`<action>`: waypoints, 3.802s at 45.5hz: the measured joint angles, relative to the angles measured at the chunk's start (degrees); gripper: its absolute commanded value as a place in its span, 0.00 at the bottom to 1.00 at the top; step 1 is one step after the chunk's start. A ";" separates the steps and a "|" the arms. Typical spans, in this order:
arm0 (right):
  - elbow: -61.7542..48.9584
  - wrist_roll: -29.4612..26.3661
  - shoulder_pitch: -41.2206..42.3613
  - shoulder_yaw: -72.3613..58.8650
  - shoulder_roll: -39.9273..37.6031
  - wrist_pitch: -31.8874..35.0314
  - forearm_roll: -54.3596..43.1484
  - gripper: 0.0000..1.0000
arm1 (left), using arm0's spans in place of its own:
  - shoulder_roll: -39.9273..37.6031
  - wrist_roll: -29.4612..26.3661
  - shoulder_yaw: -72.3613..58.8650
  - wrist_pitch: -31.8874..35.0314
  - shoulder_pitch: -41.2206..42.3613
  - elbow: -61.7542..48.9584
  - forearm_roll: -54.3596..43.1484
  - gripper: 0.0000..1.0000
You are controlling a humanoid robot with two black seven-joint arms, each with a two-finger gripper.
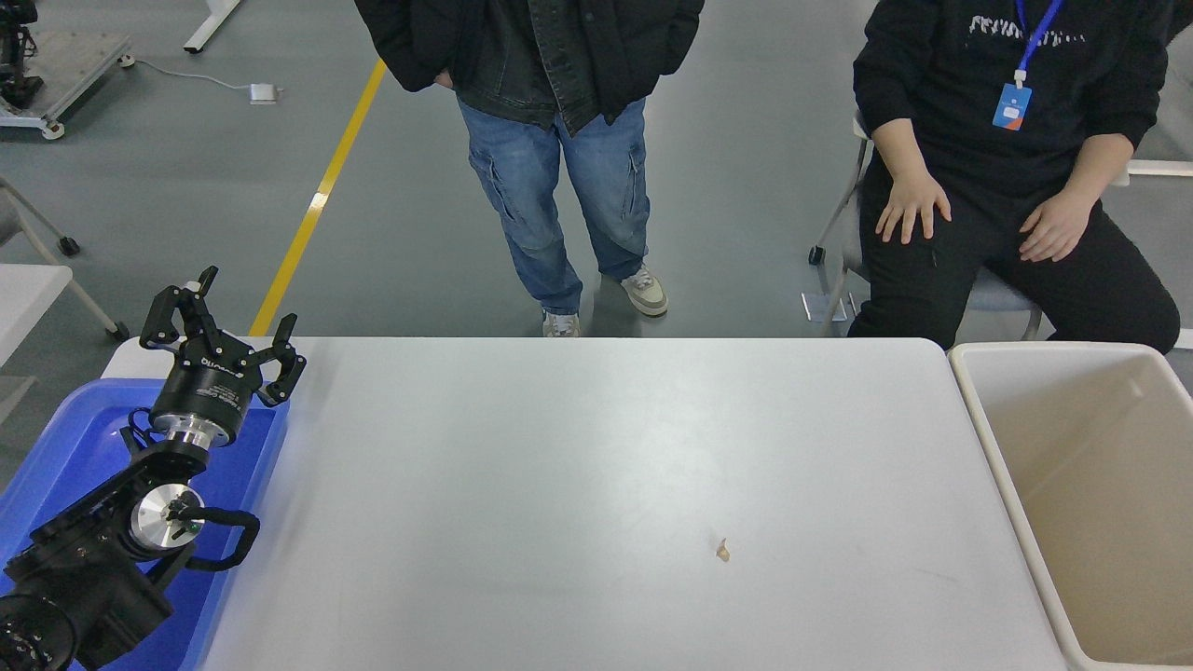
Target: Clean the table surface
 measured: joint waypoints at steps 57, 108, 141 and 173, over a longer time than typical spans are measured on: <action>-1.45 -2.12 -6.37 -4.01 14.50 -2.13 0.09 0.00 | 0.00 0.00 0.00 0.00 0.00 0.00 0.00 1.00; -2.83 -1.73 -4.87 -3.10 14.53 -9.89 0.22 0.96 | 0.03 0.00 0.00 -0.01 0.00 0.00 0.00 1.00; 13.37 -1.21 14.65 29.90 1.25 -9.58 0.27 0.98 | 0.02 0.00 0.00 0.00 0.00 -0.01 -0.01 1.00; 41.34 9.76 7.48 57.60 -1.52 -5.91 -0.34 0.99 | 0.04 0.00 0.00 0.00 0.00 0.00 -0.01 1.00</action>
